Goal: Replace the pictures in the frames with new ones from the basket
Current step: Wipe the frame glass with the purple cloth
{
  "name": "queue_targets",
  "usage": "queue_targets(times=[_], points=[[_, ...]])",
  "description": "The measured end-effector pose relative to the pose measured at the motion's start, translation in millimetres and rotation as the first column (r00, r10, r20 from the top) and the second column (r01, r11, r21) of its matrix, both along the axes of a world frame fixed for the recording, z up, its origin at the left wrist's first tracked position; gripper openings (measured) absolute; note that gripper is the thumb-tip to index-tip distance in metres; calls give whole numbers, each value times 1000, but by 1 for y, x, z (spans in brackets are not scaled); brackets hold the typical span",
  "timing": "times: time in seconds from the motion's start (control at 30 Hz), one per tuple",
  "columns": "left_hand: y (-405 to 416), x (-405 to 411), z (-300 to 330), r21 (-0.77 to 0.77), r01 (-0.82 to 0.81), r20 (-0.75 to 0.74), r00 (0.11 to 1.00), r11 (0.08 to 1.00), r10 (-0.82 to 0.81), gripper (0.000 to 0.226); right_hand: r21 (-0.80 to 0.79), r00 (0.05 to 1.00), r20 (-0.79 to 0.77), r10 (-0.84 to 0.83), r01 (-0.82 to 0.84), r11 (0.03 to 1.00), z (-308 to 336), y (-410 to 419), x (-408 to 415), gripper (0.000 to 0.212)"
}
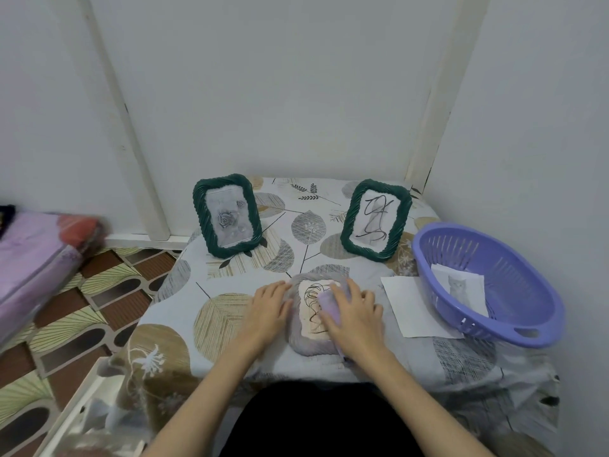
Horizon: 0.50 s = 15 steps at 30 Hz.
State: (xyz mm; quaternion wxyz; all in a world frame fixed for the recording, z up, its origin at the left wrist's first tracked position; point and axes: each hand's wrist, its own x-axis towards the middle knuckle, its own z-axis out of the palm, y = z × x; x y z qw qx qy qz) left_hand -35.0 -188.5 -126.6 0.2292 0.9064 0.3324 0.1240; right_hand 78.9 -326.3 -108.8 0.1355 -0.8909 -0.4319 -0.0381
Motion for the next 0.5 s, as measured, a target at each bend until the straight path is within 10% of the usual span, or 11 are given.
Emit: queue_targets(times=[0.5], points=[[14, -5, -21, 5, 93, -111, 990, 996, -92, 58, -31, 950, 62, 306, -305, 952, -30, 51, 11, 50]])
